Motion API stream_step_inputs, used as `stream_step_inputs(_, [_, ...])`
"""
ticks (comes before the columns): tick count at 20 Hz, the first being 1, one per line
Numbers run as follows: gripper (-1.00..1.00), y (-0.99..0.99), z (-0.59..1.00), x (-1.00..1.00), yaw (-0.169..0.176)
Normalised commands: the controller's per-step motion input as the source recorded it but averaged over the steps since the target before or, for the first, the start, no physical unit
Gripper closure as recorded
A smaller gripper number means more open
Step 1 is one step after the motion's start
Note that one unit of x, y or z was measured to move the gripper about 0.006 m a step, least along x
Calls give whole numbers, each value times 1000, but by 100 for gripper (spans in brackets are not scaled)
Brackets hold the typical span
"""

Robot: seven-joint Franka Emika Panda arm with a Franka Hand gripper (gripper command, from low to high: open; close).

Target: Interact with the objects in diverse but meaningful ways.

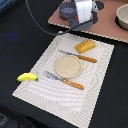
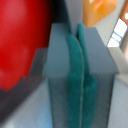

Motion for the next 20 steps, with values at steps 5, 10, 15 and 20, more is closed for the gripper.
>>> stream_step_inputs(5, [100,631,701,600,5])
stream_step_inputs(10, [100,592,590,688,0])
stream_step_inputs(15, [100,543,509,715,0])
stream_step_inputs(20, [100,535,340,736,0])
